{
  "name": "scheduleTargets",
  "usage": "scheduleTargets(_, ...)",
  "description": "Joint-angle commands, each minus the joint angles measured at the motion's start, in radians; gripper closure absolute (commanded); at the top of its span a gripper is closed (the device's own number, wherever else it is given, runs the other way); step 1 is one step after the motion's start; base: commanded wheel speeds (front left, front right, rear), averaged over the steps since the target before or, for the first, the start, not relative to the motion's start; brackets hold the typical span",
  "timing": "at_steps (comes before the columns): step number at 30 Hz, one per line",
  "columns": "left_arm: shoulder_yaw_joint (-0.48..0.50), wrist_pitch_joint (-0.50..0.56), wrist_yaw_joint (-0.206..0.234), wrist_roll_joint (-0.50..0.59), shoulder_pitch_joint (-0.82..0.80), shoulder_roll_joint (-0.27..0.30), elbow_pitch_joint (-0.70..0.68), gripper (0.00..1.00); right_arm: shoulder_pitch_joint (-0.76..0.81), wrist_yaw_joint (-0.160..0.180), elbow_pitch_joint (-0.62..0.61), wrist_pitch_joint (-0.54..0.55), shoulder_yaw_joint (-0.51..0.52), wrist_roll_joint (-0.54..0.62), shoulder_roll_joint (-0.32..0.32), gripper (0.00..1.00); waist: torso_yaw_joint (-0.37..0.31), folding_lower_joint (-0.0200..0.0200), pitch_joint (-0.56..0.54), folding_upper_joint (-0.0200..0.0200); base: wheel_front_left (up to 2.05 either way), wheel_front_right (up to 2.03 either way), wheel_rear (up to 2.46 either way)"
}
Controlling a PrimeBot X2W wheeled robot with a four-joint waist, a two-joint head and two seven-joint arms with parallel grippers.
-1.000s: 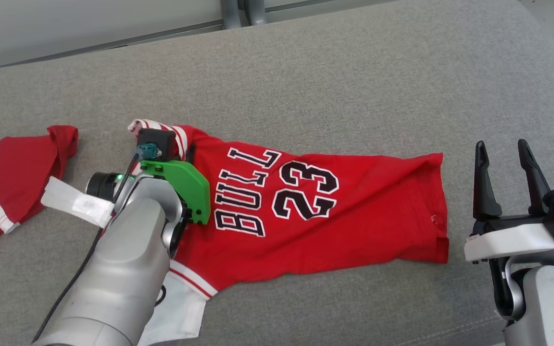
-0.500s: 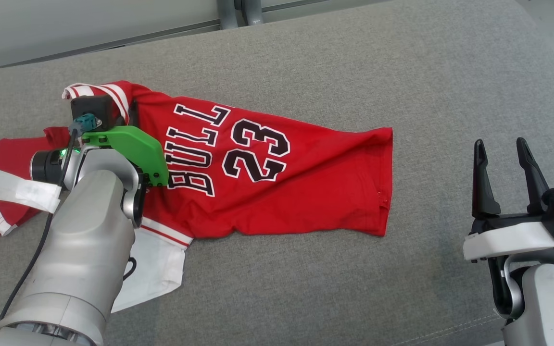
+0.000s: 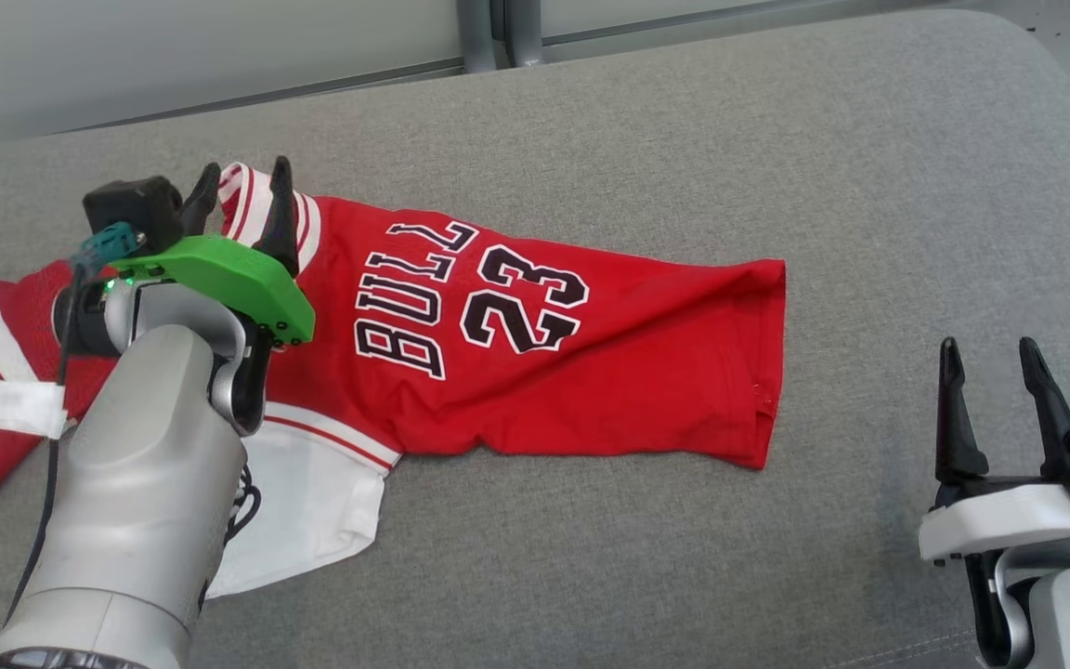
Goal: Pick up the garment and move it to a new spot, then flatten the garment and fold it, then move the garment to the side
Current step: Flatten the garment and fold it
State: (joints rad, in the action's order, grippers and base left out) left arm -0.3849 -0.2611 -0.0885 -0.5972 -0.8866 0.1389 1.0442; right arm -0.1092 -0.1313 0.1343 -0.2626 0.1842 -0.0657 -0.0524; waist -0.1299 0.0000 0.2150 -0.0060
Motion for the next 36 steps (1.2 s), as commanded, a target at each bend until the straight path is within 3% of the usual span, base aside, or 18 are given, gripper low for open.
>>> scheduleTargets(1,0.011,-0.004,-0.006,-0.004,0.023,0.011,-0.026,0.0,0.017,0.001,0.005,-0.003,0.002,0.002,-0.005,0.0,0.012,0.0,-0.011,0.006,0.0,0.0,0.0)
scheduleTargets(7,0.079,-0.004,0.005,0.006,0.173,0.028,-0.252,0.0,0.069,0.001,0.037,-0.003,-0.029,-0.014,-0.004,0.0,0.034,0.0,-0.039,0.006,0.0,0.0,0.0)
scheduleTargets(21,0.149,-0.003,0.108,0.082,0.637,-0.016,-0.765,0.0,0.024,0.001,0.18,0.033,-0.214,-0.085,-0.014,0.0,0.09,0.0,-0.067,0.006,0.0,0.0,0.0)
scheduleTargets(28,0.147,-0.003,0.142,0.076,0.764,-0.037,-0.876,0.0,0.006,0.001,0.262,0.031,-0.3,-0.136,-0.016,0.0,0.125,0.0,-0.066,0.006,0.0,0.0,0.0)
scheduleTargets(36,0.141,0.003,0.161,0.07,0.809,-0.033,-0.921,0.0,-0.058,0.001,0.365,0.015,-0.323,-0.165,-0.022,0.0,0.158,0.0,-0.063,0.006,0.0,0.0,0.0)
